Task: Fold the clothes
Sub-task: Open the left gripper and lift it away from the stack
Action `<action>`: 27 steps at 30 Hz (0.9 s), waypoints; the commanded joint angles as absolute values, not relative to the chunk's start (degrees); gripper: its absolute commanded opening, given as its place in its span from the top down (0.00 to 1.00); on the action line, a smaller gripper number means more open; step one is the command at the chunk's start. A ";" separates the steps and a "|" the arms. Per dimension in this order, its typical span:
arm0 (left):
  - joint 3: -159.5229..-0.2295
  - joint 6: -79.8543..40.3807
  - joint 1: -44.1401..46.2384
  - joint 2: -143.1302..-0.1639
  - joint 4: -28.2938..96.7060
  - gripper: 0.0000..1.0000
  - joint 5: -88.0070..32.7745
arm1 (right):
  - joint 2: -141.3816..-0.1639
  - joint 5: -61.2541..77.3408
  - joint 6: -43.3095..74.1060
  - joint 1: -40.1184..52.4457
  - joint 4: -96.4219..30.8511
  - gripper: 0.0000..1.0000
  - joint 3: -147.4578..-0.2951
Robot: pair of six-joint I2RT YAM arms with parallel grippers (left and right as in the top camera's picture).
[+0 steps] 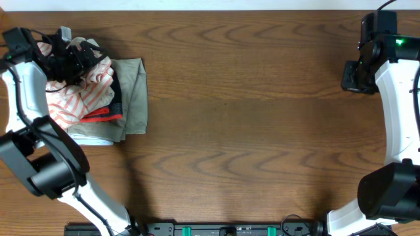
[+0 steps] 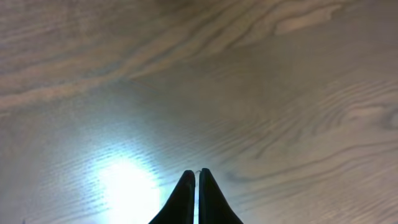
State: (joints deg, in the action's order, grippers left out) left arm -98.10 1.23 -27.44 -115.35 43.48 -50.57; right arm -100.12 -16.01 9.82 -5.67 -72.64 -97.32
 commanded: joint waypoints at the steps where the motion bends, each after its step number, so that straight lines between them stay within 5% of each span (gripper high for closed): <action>1: -98.91 7.27 -26.17 -106.69 44.14 0.04 -49.12 | -99.88 -15.77 9.13 -6.04 -71.16 0.96 -97.06; 6: -98.91 8.56 -19.51 -97.47 45.87 0.02 -24.69 | -99.88 -9.34 6.26 -6.04 -65.28 0.89 -97.06; 9: -98.91 8.51 -15.81 -94.89 46.48 0.02 -17.72 | -99.88 -4.71 5.93 -6.04 -61.01 0.41 -97.06; 11: -98.91 8.51 -14.04 -94.35 47.03 0.02 -17.72 | -99.88 -4.49 5.91 -6.04 -57.30 0.40 -97.06; 13: -98.91 8.54 -12.71 -94.28 47.53 0.02 -17.65 | -99.88 -4.49 5.91 -6.09 -53.28 0.27 -97.06; 27: -94.94 9.98 -12.05 -83.22 56.23 0.02 -18.72 | -86.04 -1.96 4.23 -5.98 -60.90 0.11 -94.50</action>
